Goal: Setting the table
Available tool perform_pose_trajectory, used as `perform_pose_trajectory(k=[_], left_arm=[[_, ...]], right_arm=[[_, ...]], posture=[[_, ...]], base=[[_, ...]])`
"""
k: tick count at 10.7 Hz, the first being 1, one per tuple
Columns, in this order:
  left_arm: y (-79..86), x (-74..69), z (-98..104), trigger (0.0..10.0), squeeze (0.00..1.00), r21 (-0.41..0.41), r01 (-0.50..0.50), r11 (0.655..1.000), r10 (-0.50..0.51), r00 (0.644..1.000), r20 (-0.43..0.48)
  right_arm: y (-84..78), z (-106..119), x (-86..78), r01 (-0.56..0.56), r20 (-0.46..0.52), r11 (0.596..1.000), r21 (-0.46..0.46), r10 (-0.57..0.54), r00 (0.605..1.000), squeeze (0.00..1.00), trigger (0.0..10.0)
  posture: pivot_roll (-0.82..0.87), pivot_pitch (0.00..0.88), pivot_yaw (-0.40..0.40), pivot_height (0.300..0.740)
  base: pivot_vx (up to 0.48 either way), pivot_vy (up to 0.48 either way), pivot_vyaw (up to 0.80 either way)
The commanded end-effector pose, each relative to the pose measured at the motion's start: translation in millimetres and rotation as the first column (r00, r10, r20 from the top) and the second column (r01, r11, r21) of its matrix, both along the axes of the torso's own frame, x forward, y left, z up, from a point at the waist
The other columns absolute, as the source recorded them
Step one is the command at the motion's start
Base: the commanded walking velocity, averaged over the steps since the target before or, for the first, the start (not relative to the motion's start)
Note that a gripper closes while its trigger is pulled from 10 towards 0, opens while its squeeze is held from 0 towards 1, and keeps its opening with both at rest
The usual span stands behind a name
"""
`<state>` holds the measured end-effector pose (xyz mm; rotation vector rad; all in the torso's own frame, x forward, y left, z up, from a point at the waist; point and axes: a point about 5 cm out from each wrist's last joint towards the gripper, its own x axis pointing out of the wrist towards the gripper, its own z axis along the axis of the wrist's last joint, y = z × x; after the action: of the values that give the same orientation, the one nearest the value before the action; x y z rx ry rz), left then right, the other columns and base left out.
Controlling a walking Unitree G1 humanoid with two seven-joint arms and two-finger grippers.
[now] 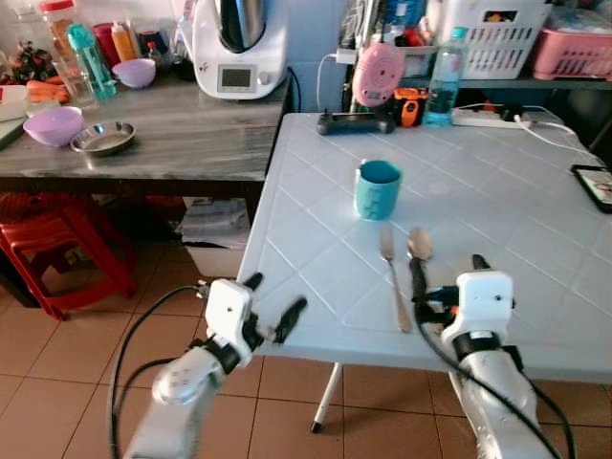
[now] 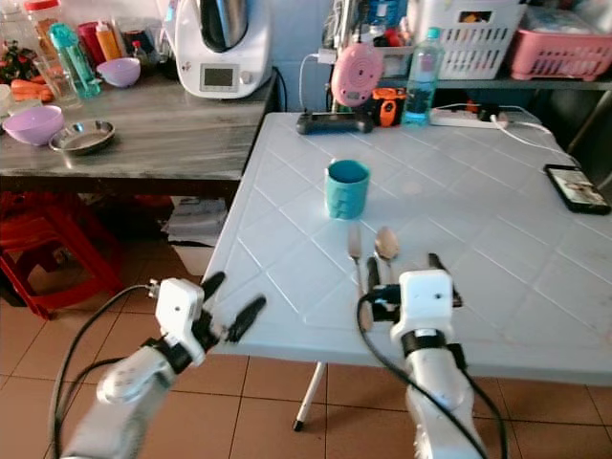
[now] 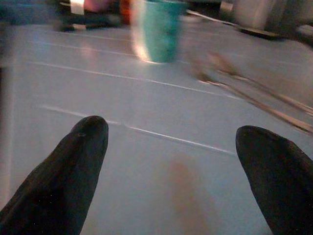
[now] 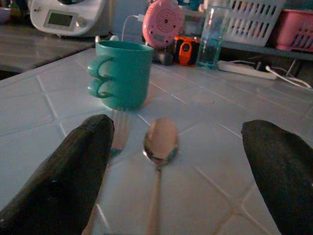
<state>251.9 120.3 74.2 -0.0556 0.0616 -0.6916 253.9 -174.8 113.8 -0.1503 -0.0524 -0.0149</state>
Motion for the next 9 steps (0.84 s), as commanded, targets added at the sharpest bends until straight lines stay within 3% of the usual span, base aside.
perform_pose_trajectory(k=[1,2,4,6,7,9], left_arm=[[-0.3,-2.1,1,10.0,0.0,0.001,0.044,0.999,-0.044,0.999,-0.006],[0.8,-4.0,1,10.0,0.0,0.03,0.103,0.994,-0.103,0.995,-0.001],[0.7,-5.7,2,10.0,0.0,0.034,0.122,0.992,-0.122,0.992,-0.008],[-1.4,-7.6,1,10.0,0.0,0.031,0.137,0.99,-0.136,0.991,-0.008],[-1.6,-7.4,1,10.0,0.0,0.031,0.138,0.99,-0.138,0.99,-0.002],[-2.0,-6.7,1,10.0,0.0,0.025,0.141,0.99,-0.141,0.99,-0.001]], right_arm=[[-1.6,1,3.9,-0.002,-0.007,1.0,0.016,0.002,1.0,0.0,10.0],[-3.9,2,9.6,-0.007,-0.027,0.999,0.04,0.009,1.0,0.0,10.0],[-8.3,-1,23.2,-0.005,-0.12,0.989,0.145,0.023,0.993,0.0,10.0],[-7.1,1,29.1,-0.03,-0.134,0.984,0.173,0.054,0.989,0.0,10.0],[0.9,0,37.1,-0.072,-0.174,0.974,0.213,0.11,0.979,0.0,10.0],[15.2,6,47.8,-0.124,-0.187,0.97,0.209,0.164,0.969,0.0,10.0]], posture=[[0.04,0.007,0.041,0.74],[0.04,0.009,0.043,0.74],[0.03,0.01,0.048,0.74],[0.04,0.011,0.051,0.74],[0.04,0.012,0.052,0.74],[0.04,0.016,0.052,0.74]], base=[[0.0,0.0,0.0],[0.0,0.0,0.0],[0.0,0.0,0.0],[0.0,0.0,0.0],[0.0,0.0,0.0],[0.0,0.0,0.0]])
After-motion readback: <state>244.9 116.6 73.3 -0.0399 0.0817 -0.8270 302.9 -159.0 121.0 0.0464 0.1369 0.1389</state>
